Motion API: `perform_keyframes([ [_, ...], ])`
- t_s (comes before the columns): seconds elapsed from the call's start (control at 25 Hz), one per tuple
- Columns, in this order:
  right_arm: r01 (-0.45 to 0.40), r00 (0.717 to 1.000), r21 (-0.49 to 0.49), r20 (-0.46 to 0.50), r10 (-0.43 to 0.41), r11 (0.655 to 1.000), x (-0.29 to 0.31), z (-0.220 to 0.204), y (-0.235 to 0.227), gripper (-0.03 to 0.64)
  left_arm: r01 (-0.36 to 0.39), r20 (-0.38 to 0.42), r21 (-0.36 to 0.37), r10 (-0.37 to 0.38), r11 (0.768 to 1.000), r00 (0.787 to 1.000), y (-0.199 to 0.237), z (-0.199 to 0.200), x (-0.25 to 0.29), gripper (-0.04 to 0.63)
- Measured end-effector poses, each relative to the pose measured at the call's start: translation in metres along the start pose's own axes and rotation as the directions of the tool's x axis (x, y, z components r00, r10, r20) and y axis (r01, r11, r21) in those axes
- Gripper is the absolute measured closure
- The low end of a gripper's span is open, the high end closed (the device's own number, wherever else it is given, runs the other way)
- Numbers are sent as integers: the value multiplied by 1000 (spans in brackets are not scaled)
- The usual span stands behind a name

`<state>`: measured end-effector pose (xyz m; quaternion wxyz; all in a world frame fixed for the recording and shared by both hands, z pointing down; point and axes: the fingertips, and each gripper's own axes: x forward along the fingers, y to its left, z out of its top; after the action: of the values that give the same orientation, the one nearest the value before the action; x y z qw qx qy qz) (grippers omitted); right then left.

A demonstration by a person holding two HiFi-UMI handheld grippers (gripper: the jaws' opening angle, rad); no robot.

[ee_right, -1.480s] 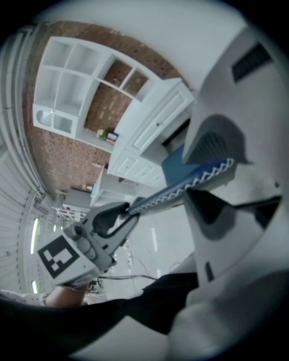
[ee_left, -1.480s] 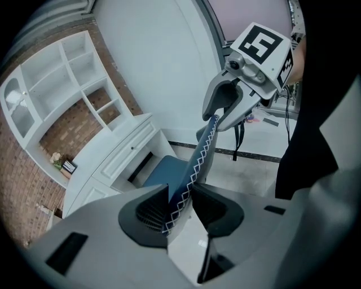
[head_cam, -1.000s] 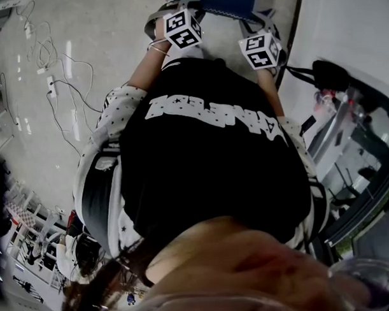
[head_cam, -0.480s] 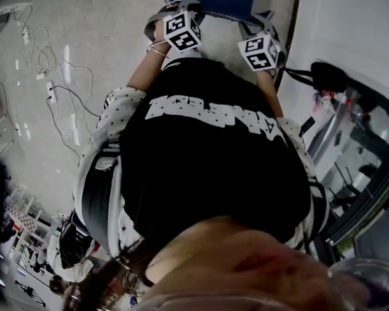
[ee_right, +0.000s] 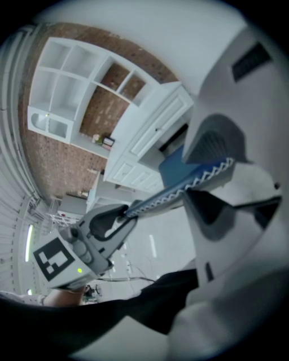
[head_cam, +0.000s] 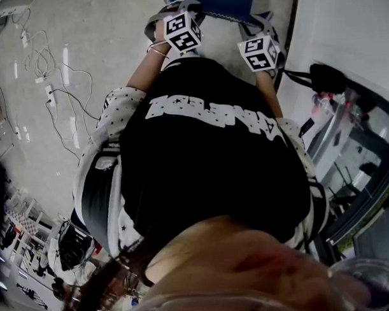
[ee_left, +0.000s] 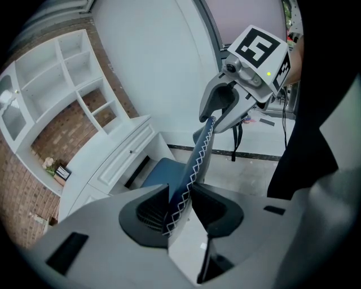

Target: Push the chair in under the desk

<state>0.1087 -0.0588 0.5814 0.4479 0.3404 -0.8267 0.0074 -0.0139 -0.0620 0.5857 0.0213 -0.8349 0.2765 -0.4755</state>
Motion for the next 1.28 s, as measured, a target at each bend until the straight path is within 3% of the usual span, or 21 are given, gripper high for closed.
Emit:
perform_keyframes([
  [1.28,44,999,17,-20,-44,999,-7,5,-36,453,3,36,37,-5,999,999,19,34,6,439],
])
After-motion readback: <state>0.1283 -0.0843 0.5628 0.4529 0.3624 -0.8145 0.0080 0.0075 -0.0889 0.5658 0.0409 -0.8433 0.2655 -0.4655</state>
